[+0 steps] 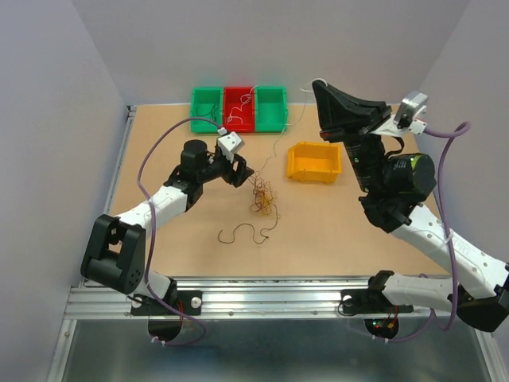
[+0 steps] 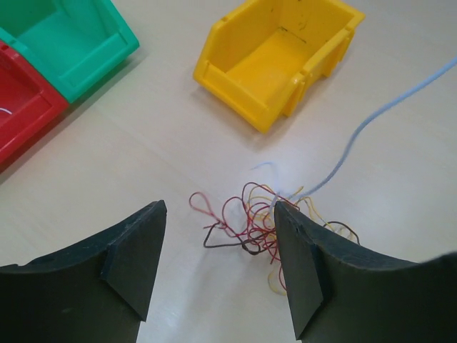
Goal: Untangle the cables
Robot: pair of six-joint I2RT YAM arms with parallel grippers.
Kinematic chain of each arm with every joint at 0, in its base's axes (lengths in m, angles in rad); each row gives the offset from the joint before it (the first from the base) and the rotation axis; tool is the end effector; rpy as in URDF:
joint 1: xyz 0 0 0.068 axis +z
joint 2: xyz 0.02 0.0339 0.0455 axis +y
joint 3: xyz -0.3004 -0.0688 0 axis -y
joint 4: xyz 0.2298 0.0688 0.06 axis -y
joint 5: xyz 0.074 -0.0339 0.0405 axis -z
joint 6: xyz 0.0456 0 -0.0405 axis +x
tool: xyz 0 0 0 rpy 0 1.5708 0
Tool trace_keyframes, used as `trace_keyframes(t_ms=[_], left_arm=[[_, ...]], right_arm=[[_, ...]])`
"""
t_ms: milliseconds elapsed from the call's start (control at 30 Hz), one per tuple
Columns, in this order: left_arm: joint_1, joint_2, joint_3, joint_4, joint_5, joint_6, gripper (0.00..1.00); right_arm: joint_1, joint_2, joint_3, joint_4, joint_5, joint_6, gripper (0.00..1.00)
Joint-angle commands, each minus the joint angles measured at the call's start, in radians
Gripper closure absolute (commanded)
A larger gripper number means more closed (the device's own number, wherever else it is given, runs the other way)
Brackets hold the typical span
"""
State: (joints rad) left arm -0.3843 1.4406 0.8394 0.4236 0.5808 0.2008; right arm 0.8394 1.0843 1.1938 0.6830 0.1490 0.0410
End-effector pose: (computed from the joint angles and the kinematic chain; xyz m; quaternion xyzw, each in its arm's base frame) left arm 0.2825 -0.1412 0.3110 0.3879 0.6507 -0.2750 0.5920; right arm 0.1286 0.1332 0.5486 -0.0836 0.3754 0.3676 0.8467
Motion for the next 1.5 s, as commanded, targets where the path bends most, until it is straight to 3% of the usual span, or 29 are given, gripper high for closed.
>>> trace_keyframes(t_ms=[0,167,500,900,1267,1367,1467], left_arm=[[0.002,-0.075,-0.039,0.102,-0.033,-0.018,0.25],[0.002,-0.115,-0.074,0.133,0.004,-0.014,0.23],[-0.002,-0.149,-0.134,0.234,0.246,0.003,0.22],[-0.048,0.07,-0.004,0.277,0.191,-0.058,0.28],[-0.074,0.11,0.033,0.277,0.186,-0.049,0.31],[-0.085,0.142,0.061,0.276,0.189,-0.049,0.38],[-0.102,0.164,0.081,0.248,0.173,-0.017,0.56]], right_arm=[[0.004,0.046,0.142,0.01,-0.038,0.008,0.99],[0.004,0.106,0.26,0.01,-0.054,0.034,0.99],[0.004,0.163,0.349,0.01,-0.049,0.088,0.99],[0.004,0.174,0.348,0.038,-0.049,0.105,0.99],[0.004,0.177,0.345,0.047,-0.046,0.106,0.99],[0.004,0.18,0.349,0.049,-0.046,0.109,0.99],[0.004,0.177,0.349,0.05,-0.043,0.111,0.99]])
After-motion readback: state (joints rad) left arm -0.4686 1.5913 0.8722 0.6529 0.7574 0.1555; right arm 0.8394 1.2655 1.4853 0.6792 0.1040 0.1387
